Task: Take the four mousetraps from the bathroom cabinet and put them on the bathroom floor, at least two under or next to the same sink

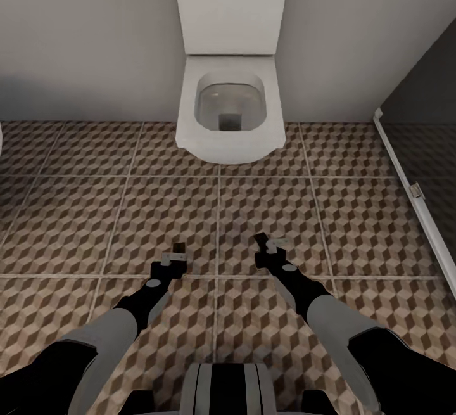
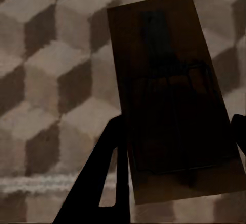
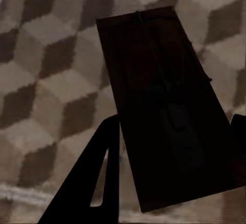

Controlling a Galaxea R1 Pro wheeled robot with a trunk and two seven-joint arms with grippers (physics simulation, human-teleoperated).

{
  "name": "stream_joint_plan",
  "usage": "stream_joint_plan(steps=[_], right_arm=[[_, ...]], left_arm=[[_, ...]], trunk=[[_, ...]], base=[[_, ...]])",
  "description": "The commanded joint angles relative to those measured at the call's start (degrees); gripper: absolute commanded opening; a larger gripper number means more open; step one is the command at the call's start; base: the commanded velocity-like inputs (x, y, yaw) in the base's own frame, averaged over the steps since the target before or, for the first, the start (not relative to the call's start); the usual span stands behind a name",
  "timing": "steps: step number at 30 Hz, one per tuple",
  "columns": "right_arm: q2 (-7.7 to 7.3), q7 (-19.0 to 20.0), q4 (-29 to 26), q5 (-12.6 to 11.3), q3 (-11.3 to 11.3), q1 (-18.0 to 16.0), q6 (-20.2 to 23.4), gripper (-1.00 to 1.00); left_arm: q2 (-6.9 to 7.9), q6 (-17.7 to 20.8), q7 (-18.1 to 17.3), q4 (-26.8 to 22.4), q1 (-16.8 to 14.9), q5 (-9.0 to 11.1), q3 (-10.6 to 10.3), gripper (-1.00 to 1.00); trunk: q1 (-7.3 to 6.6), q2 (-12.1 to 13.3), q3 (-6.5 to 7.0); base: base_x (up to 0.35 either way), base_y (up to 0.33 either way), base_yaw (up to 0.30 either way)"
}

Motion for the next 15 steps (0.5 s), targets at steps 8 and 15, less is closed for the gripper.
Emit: stream_joint_plan(steps=[8,15], right_arm=[[-0.02,-0.14,0.08,-0.69,0.47,-0.04,-0.28,-1.00],[-0.02,-0.15,0.08,-0.69,0.47,-0.04,-0.27,-1.00]], left_arm=[[-0.55,-0.11,0.42,0.14,-0.03,0.25,-0.50,-1.00],[-0.67,-0.10,0.45,0.50,-0.03,0.26,-0.50,-1.00]], trunk=[[0.02,-0.01,-0.03],[0.02,-0.01,-0.03]], base=[[0.315,0.097,0.000],[0.339,0.009,0.000]])
